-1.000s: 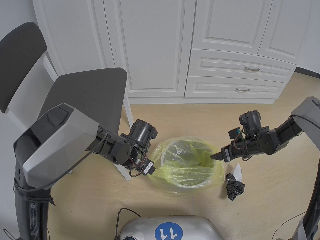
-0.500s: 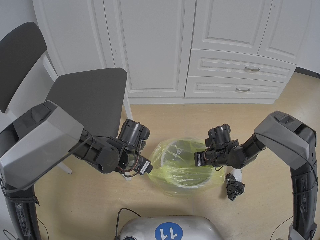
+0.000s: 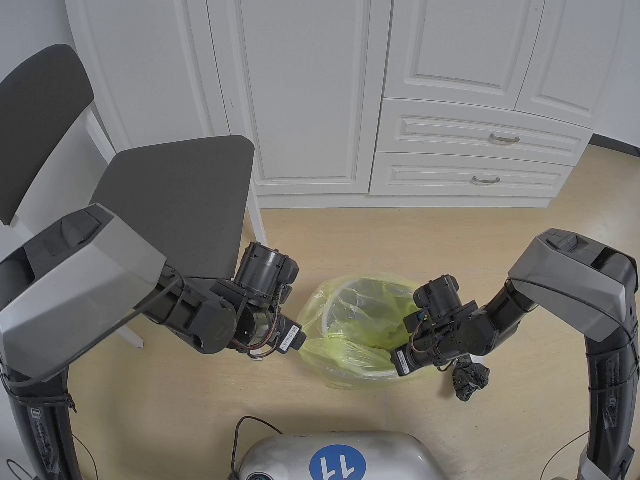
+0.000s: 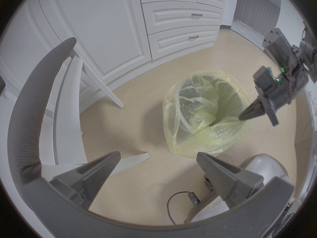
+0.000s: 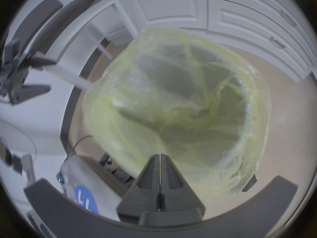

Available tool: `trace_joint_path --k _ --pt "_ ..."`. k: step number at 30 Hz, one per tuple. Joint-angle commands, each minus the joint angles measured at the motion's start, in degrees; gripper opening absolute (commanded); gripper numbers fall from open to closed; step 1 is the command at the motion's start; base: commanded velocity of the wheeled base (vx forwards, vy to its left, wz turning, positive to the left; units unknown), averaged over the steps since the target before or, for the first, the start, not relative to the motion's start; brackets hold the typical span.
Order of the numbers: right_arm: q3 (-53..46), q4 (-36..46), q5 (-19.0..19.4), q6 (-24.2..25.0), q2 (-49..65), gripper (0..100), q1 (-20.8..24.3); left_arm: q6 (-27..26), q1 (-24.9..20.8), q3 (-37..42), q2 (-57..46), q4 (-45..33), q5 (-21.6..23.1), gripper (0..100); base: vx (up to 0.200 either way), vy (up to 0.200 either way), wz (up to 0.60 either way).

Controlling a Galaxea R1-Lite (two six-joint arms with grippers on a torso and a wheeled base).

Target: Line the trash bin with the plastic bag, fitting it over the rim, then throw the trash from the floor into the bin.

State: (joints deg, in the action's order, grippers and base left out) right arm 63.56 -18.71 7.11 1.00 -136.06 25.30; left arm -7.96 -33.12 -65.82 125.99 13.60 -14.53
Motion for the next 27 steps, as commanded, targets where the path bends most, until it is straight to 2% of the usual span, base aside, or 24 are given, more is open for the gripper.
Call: trace_joint_path --k 1,4,14,17,19,22,27 --pt "-4.5 2.98 1.95 -4.34 4.49 0 1.69 0.05 0.07 0.95 0.22 0.11 -0.06 100 0.0 0.0 0.0" --pt "-4.41 6.23 1.95 -7.68 3.34 0 1.69 0.05 0.07 1.13 0.4 0.11 0.03 100 0.0 0.0 0.0" --pt "-1.51 7.73 1.07 -7.77 -1.4 0 1.42 0.05 0.07 0.87 1.45 0.72 0.03 100 0.0 0.0 0.0" --pt "-4.59 7.73 2.21 -7.94 7.04 0 0.63 -0.04 -0.01 1.22 1.89 3.62 0.03 100 0.0 0.0 0.0" --pt "-4.94 7.64 2.56 -7.86 8.62 0 0.63 -0.13 -0.01 1.13 1.89 3.89 0.03 100 0.0 0.0 0.0" --pt "-4.5 6.85 2.82 -6.98 11.43 0 0.02 -0.04 -0.36 -0.1 2.86 4.76 0.03 100 0.0 0.0 0.0" --pt "-0.72 3.86 2.47 -2.05 9.5 0 -3.67 0.31 -1.95 -5.2 6.64 9.25 0.21 100 0.0 0.0 0.0"
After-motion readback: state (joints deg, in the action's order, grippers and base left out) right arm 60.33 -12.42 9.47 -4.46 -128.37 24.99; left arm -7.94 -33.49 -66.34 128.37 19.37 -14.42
